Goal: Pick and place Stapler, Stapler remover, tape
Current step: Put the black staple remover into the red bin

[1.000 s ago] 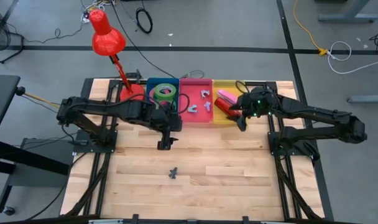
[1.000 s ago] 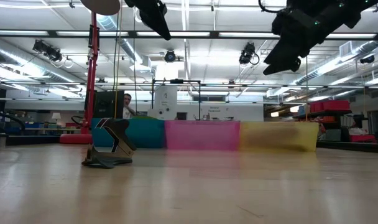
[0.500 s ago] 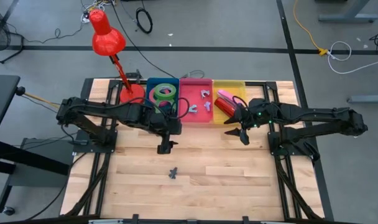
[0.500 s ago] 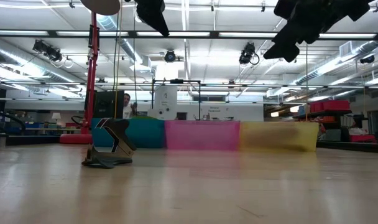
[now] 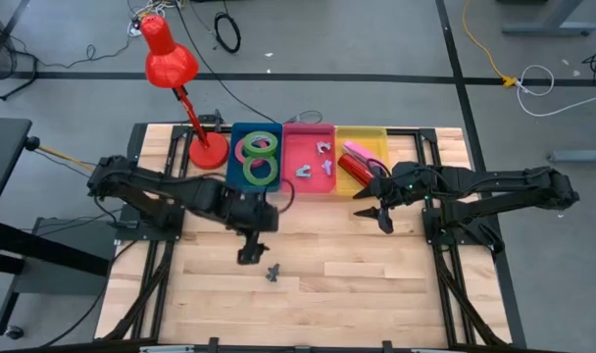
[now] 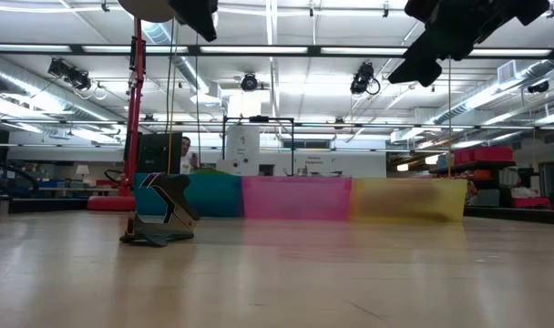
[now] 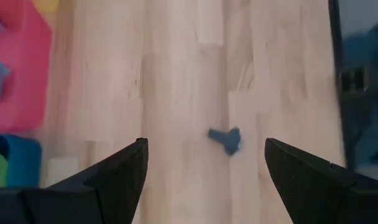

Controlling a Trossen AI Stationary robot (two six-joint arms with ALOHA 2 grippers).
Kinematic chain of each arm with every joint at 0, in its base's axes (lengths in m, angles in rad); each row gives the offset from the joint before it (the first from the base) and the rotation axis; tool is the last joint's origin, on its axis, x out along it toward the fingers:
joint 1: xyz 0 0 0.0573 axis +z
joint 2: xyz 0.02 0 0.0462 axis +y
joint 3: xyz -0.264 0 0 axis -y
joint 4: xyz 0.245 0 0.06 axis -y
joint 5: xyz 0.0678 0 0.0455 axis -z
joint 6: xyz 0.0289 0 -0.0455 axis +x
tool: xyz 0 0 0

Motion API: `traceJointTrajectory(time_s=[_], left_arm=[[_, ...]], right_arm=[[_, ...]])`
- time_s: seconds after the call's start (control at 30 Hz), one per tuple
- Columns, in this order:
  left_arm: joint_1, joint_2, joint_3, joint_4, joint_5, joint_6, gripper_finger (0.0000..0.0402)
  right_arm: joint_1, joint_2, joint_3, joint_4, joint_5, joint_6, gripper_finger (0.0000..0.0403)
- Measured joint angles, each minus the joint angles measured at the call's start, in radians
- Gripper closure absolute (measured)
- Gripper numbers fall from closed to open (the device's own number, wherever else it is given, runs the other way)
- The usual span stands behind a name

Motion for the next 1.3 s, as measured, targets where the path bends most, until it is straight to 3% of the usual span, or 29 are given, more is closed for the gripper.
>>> traceJointTrajectory(time_s=[0.23, 0.53, 0.87, 1.3], left_arm=[[-0.119, 0.041, 0.001, -0.069, -0.139, 0.157, 0.0076], [-0.134, 0.116, 0.001, -0.192, -0.222, 0.117, 0.0080], [-0.126, 0.124, -0.002, -0.116, -0.211, 0.187, 0.0124], [-0.139, 0.006, -0.429, 0.318, -0.129, 0.108, 0.0131]], right_arm=[[0.019, 0.000, 0.000, 0.001, 0.000, 0.000, 0.0168], [0.039, 0.000, 0.000, 0.025, 0.000, -0.001, 0.0168], [0.066, 0.000, 0.000, 0.025, 0.000, 0.040, 0.0168], [0.077, 0.000, 0.000, 0.046, 0.000, 0.053, 0.0168]])
